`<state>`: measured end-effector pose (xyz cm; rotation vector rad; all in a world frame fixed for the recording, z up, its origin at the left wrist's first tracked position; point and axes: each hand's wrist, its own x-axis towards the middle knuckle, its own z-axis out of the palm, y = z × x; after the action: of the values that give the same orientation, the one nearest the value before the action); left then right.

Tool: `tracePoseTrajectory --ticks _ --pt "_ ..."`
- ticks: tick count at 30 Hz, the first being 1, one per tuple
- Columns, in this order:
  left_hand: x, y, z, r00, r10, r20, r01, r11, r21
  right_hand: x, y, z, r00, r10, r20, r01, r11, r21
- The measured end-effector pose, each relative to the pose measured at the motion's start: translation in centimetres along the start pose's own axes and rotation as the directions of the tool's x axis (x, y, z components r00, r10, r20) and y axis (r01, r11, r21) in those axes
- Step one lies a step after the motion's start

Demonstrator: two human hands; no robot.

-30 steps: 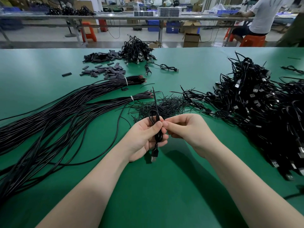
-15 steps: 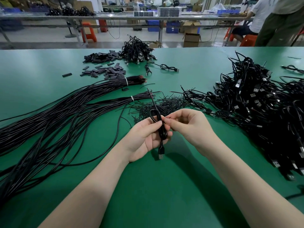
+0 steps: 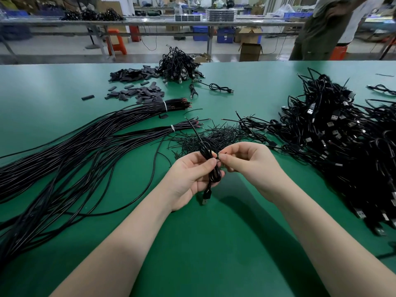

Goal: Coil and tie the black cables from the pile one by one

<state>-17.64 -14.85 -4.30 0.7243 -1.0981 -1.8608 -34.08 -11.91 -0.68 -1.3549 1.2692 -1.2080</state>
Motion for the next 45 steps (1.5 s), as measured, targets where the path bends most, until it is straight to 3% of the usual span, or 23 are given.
tracePoseTrajectory --ticks 4,7,11,15,19,22,25,28,31,33,37,41,45 --pt "0.0 -0.3 0.4 0.995 0.075 -0.062 -0.072 0.997 0.041 0.2 0.1 0.0 0.999 -0.003 -0.038 0.002 1.0 -0.019" --pt "-0.1 -0.5 0.7 0.991 0.106 -0.079 -0.101 0.993 0.055 0.2 0.3 0.2 0.998 0.042 -0.053 -0.037 0.995 0.088" --pt "-0.3 -0.3 0.7 0.992 0.094 -0.087 -0.088 0.994 0.069 -0.1 0.4 0.5 0.993 0.115 0.015 -0.116 0.981 0.154" --pt "-0.5 -0.2 0.8 0.994 0.073 -0.079 -0.068 0.996 0.06 0.0 0.2 0.2 0.997 0.083 0.007 -0.083 0.989 0.123" --pt "-0.6 -0.1 0.9 0.994 0.063 -0.092 -0.058 0.997 0.057 0.1 -0.1 -0.4 1.0 -0.025 -0.019 0.023 0.99 -0.137" --pt "-0.6 0.1 0.9 0.992 0.06 -0.114 -0.054 0.997 0.051 0.1 -0.3 -0.4 0.984 -0.18 -0.007 0.164 0.912 -0.376" --pt "-0.6 0.2 0.8 0.99 0.069 -0.119 -0.064 0.997 0.044 0.0 -0.1 0.3 0.968 -0.249 -0.028 0.211 0.871 -0.443" --pt "-0.5 0.0 1.0 0.985 0.106 -0.139 -0.103 0.994 0.031 0.1 0.2 0.9 0.987 -0.11 -0.119 0.056 0.92 -0.387" --pt "-0.4 -0.5 1.3 0.965 0.178 -0.19 -0.171 0.984 0.054 -0.1 -0.1 1.4 0.979 0.128 -0.16 -0.147 0.982 -0.115" --pt "-0.3 -0.8 1.4 0.948 0.241 -0.207 -0.218 0.968 0.126 -0.3 -0.5 1.5 0.958 0.253 -0.135 -0.25 0.968 0.035" --pt "-0.2 -1.2 1.4 0.931 0.327 -0.161 -0.258 0.903 0.342 -0.3 -1.1 1.0 0.913 0.393 -0.112 -0.388 0.919 0.066" --pt "-0.3 -1.2 1.5 0.937 0.33 -0.113 -0.27 0.892 0.363 -0.3 -1.3 0.1 0.859 0.51 0.031 -0.511 0.855 0.086" --pt "-0.4 -1.1 1.5 0.935 0.339 -0.104 -0.286 0.894 0.345 -0.2 -1.5 -0.6 0.844 0.526 0.104 -0.531 0.847 0.024"
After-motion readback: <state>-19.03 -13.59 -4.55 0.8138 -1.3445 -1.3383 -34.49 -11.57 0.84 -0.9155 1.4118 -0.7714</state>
